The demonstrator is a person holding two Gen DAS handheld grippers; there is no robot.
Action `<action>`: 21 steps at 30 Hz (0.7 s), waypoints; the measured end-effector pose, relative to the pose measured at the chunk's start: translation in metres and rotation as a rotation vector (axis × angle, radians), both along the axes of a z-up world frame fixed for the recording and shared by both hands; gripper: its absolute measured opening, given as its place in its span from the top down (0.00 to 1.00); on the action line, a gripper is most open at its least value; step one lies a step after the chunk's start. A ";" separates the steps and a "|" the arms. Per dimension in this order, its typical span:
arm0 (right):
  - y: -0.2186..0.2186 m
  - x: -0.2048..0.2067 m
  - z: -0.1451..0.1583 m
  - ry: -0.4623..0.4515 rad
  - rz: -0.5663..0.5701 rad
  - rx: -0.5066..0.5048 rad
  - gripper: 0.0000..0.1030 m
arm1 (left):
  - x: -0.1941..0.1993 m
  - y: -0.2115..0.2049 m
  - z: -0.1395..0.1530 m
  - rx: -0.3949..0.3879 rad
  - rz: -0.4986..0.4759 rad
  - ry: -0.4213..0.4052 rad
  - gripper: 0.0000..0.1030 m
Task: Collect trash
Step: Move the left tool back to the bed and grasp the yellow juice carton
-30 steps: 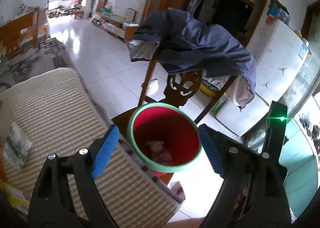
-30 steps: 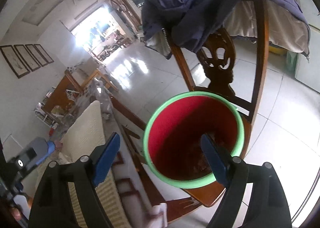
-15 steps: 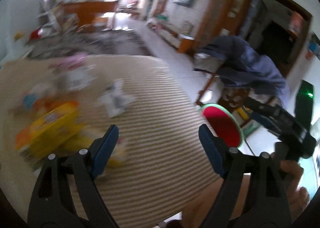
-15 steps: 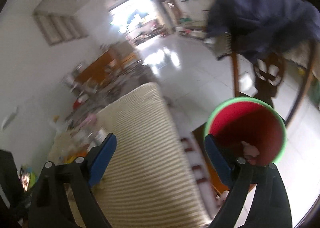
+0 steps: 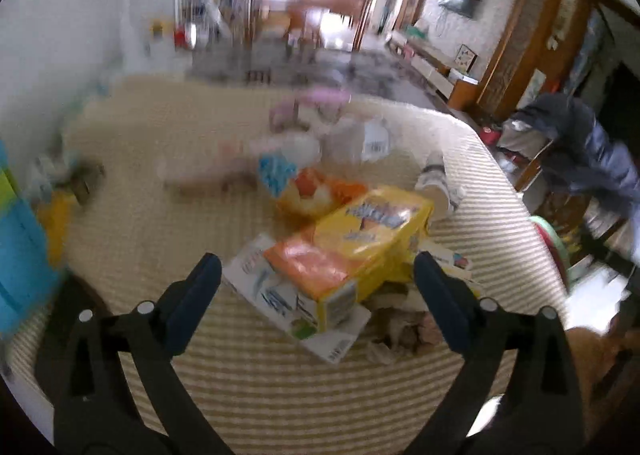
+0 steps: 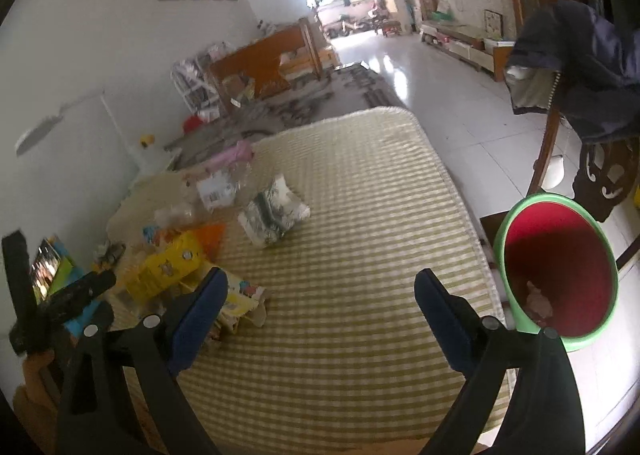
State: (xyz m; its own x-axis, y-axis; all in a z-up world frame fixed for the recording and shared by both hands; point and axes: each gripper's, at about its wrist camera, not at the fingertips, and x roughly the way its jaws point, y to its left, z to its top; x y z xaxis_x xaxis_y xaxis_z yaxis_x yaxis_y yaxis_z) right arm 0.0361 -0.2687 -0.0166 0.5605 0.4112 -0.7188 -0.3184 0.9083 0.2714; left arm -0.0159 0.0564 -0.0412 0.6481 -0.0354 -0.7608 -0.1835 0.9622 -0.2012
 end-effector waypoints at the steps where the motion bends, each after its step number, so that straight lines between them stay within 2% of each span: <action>1: 0.003 0.000 -0.001 -0.002 0.009 -0.006 0.11 | 0.003 0.002 -0.002 -0.031 -0.012 0.010 0.09; 4: 0.006 0.001 -0.004 0.007 0.009 -0.002 0.11 | 0.020 -0.009 -0.010 0.005 -0.097 0.070 0.08; 7: 0.006 0.001 -0.007 0.024 -0.003 0.011 0.11 | 0.037 -0.031 -0.021 0.118 -0.214 0.153 0.07; 8: 0.004 0.000 -0.007 0.022 -0.010 0.020 0.11 | 0.044 -0.038 -0.026 0.181 -0.241 0.179 0.07; 10: 0.001 0.000 -0.006 0.019 -0.020 0.038 0.11 | 0.053 -0.045 -0.034 0.249 -0.265 0.213 0.07; 13: -0.001 0.002 -0.008 0.033 -0.025 0.051 0.11 | 0.061 -0.038 -0.043 0.253 -0.248 0.242 0.07; 15: -0.001 0.001 -0.007 0.033 -0.023 0.052 0.11 | 0.062 -0.029 -0.040 0.237 -0.210 0.226 0.07; 19: 0.001 0.000 -0.007 0.031 -0.015 0.046 0.11 | 0.059 -0.012 -0.023 0.101 -0.132 0.134 0.08; 21: 0.002 0.000 -0.007 0.031 -0.013 0.043 0.11 | 0.065 -0.011 -0.018 0.073 -0.118 0.105 0.11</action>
